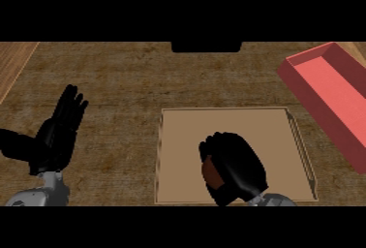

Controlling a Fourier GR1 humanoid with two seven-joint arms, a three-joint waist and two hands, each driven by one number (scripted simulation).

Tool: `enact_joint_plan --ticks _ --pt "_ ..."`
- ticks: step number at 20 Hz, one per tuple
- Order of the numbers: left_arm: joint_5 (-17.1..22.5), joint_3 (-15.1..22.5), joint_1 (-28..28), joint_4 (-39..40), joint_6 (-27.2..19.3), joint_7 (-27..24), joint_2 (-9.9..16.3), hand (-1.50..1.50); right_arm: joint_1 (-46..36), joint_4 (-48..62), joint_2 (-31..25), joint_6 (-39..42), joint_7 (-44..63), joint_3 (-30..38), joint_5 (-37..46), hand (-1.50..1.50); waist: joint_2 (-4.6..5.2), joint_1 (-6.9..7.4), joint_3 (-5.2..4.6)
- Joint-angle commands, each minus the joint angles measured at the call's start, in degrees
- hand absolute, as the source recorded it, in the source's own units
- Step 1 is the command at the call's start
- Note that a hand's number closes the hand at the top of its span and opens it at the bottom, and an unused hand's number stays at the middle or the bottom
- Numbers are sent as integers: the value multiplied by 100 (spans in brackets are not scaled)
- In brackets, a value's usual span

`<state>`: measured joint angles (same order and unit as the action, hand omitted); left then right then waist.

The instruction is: Pick the cupcake from the tray and place it in the cardboard box

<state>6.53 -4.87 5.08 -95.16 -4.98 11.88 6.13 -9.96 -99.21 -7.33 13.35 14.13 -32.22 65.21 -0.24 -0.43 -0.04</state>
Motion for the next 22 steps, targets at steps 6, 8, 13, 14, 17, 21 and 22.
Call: enact_joint_plan --ticks 6,8,13,14,17,21,22 --pt "-158 104 155 -188 -220 356 -56 0 241 -2192 459 421 846 165 -13 150 -6 -31 9" --pt "24 -41 57 -109 32 129 65 0 171 -2462 711 626 1360 183 145 150 3 -1 2" --pt "133 -173 295 35 60 289 154 0 -616 -2754 720 676 1726 1425 82 150 21 18 2" --pt "49 22 -339 -341 111 60 13 0 -528 -3026 700 735 1869 1544 77 150 2 56 3" --pt "-118 195 -190 -466 -37 234 -74 0 -742 -2873 500 745 1684 2443 -322 150 17 45 6" --pt "166 -173 42 25 226 72 154 0 -1440 -1898 137 852 1415 3631 -921 150 36 65 4" --pt "-71 94 -185 -428 52 249 34 0 -1727 -1786 -25 1078 1453 3960 -1140 150 27 82 5"
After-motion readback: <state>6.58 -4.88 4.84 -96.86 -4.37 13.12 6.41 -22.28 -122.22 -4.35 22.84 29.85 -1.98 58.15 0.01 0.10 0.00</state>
